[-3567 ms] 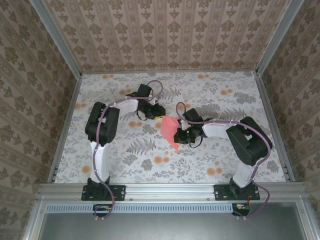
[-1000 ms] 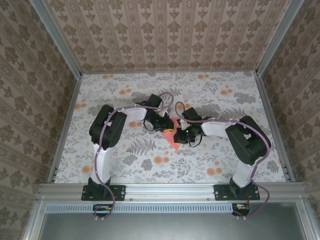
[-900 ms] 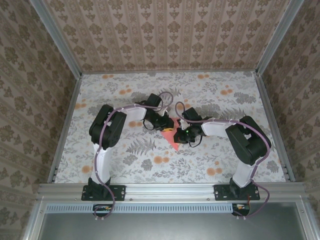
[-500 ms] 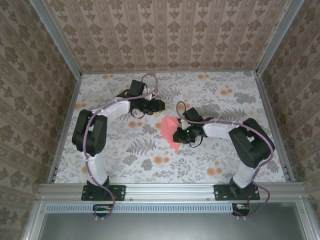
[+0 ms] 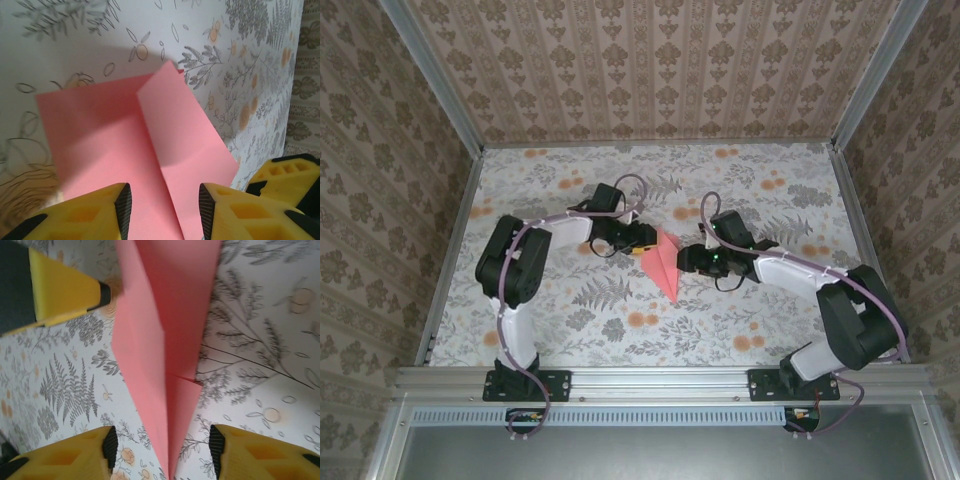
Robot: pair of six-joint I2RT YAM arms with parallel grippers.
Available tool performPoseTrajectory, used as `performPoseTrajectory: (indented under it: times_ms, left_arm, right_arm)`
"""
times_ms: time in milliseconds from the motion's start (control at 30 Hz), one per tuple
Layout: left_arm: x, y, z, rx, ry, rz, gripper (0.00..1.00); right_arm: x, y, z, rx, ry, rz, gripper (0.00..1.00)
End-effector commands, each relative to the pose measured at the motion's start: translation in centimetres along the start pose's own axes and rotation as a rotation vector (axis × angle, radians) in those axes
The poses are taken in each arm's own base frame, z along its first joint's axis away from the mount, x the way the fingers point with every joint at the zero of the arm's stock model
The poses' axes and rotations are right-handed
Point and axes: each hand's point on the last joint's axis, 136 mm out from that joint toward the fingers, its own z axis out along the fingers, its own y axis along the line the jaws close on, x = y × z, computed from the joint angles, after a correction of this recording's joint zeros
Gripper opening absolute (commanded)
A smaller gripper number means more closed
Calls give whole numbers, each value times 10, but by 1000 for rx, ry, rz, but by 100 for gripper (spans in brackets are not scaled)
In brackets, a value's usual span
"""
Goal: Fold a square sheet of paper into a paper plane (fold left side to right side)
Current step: Turn over the paper at the center of the table.
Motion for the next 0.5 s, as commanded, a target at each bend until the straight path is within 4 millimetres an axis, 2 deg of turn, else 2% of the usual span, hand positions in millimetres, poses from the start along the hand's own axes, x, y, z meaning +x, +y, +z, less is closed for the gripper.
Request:
performPoseTrajectory:
  times_ms: [0, 167, 267, 467]
  left_arm:
    - [-4, -4, 13, 26, 11, -4, 44]
    - [-7, -11, 25, 47, 31, 10, 44]
    - [-9, -13, 29, 55, 37, 14, 42]
    - [-16, -19, 34, 84, 36, 23, 32]
  right_arm:
    - [-9, -3, -10, 2, -62, 11, 61]
    - [-10, -11, -16, -26, -93, 66, 72]
    - [-15, -10, -27, -69, -137, 90, 80]
    - [-19, -11, -36, -117, -165, 115, 99]
